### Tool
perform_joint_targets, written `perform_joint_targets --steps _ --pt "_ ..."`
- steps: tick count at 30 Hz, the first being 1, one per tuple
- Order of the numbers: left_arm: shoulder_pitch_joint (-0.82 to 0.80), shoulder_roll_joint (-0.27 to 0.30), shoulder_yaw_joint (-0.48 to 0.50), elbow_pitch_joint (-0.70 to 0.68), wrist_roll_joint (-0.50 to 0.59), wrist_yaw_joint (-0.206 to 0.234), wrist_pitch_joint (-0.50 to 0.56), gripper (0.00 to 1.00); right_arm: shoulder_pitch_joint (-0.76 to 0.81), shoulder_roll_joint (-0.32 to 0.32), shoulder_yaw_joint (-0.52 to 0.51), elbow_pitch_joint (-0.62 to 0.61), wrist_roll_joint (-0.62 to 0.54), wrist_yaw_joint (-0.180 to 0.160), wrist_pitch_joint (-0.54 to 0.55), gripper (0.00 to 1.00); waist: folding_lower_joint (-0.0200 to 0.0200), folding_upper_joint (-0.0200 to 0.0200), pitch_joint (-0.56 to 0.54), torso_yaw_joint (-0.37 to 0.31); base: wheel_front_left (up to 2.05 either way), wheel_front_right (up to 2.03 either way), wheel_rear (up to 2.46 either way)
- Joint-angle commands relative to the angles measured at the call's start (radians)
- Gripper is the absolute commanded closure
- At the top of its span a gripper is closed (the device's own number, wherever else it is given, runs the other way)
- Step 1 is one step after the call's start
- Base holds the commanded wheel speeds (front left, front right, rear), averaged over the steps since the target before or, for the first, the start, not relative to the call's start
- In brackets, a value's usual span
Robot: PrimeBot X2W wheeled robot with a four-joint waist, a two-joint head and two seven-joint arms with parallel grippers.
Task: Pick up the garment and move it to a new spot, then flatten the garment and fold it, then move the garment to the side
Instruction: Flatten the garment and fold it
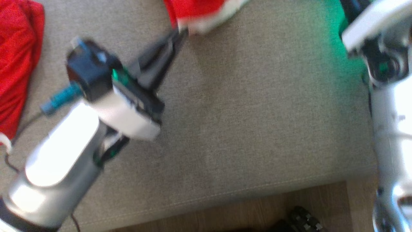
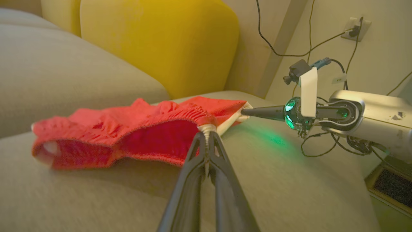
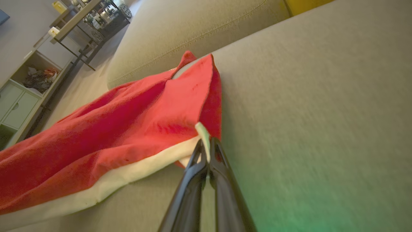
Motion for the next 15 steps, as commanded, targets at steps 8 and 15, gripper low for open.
perform_joint_targets --steps 8,15 --pt "0.170 0.046 0.059 -0.065 0.000 0.000 -0.005 1.00 0.351 -0.015 -0.094 -0.341 0.046 0.000 0.137 1.00 0.0002 0.0000 -0.104 0.035 0.00 0.00 0.00" --pt "0.338 0.047 0.059 -0.110 0.024 0.000 -0.005 1.00 0.614 0.045 -0.221 -0.592 0.091 0.000 0.227 1.00 0.0002 0.0000 -0.202 0.037 0.00 0.00 0.00"
